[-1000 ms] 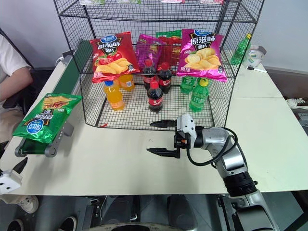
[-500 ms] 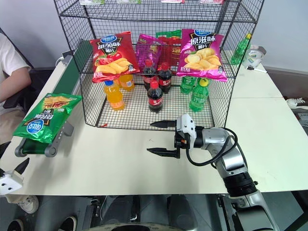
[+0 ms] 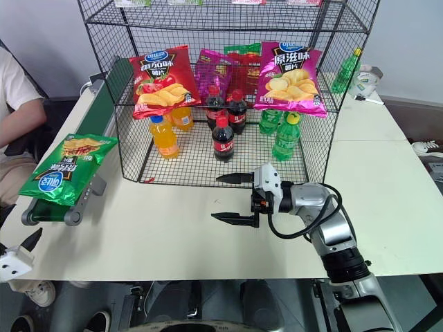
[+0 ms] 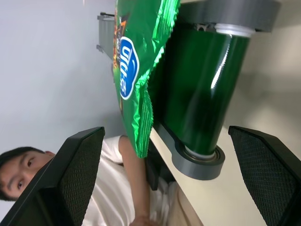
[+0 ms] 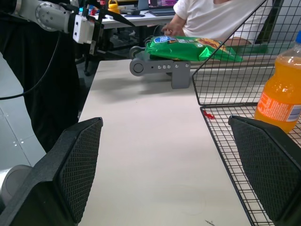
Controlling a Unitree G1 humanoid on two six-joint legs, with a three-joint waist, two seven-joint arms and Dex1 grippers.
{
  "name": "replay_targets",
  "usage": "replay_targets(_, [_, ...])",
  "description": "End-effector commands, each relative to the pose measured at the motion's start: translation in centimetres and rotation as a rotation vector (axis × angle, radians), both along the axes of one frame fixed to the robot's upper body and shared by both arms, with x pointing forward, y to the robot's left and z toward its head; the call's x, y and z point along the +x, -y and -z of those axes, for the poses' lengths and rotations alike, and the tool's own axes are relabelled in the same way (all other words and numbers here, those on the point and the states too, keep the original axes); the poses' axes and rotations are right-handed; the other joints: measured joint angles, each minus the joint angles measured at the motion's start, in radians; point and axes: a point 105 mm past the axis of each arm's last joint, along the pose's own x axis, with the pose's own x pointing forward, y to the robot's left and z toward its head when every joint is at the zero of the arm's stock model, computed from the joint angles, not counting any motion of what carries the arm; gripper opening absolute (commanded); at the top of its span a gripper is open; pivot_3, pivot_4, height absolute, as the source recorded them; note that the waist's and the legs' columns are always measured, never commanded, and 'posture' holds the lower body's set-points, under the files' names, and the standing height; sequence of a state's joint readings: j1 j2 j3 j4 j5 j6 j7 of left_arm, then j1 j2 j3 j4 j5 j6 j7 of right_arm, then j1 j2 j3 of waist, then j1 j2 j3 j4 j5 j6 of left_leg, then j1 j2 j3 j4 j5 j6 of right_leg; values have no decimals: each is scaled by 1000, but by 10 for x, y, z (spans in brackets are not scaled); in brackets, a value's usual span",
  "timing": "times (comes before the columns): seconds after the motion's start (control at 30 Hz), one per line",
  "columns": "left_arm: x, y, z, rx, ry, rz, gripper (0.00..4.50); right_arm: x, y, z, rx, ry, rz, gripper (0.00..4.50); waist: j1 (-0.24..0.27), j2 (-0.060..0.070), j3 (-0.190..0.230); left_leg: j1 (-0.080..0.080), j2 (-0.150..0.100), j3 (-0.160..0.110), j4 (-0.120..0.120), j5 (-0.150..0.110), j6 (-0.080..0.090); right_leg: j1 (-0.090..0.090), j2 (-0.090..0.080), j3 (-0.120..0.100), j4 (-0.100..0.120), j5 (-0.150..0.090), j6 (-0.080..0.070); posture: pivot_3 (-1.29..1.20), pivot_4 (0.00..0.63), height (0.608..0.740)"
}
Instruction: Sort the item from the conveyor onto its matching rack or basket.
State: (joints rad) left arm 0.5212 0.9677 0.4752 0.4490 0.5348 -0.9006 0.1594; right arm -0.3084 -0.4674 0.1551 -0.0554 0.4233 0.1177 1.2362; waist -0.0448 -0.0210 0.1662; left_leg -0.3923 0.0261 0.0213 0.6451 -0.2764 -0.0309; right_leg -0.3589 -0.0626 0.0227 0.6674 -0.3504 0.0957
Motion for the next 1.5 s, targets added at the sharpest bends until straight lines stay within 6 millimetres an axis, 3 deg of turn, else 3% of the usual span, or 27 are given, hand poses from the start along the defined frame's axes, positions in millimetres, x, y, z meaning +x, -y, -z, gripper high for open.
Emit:
replay_targets(0.03, [0, 4, -37, 16, 149, 24, 4500, -2, 1, -9, 11, 46, -9, 4466, 0, 0, 0, 0, 0, 0, 0, 0, 0, 0, 0, 0, 0, 0, 0, 0, 150, 739])
replay_targets(0.2, [0, -1, -49, 59, 171, 0, 4500, -2, -2, -10, 11, 47, -13, 4466, 0, 0, 0, 0, 0, 0, 0, 0, 0, 0, 0, 0, 0, 0, 0, 0, 150, 739])
replay_targets(0.3, [8, -12, -46, 77, 144, -52, 4500, 1, -3, -12, 11, 51, -14, 4466, 0, 0, 0, 0, 0, 0, 0, 0, 0, 0, 0, 0, 0, 0, 0, 0, 150, 739])
replay_targets(0.63, [37, -23, -29, 69, 78, -62, 4500, -1, 2, -10, 3, 55, 4, 4466, 2, 0, 0, 0, 0, 0, 1, 0, 0, 0, 0, -1, 2, 0, 0, 0, 150, 739])
replay_targets(1.0, [64, -19, -13, 48, 42, -42, 4500, -3, 6, -10, -6, 70, 33, 4466, 2, -1, 0, 0, 0, 1, 2, 0, 0, -2, 0, -2, 6, 0, 0, 0, 150, 739])
replay_targets(1.5, [94, -8, -15, 36, 53, -8, 4500, -5, 7, -11, -9, 79, 46, 4466, 10, -1, 0, 1, 0, 3, 5, 0, 0, -5, 0, -3, 14, 0, 0, 0, 150, 739])
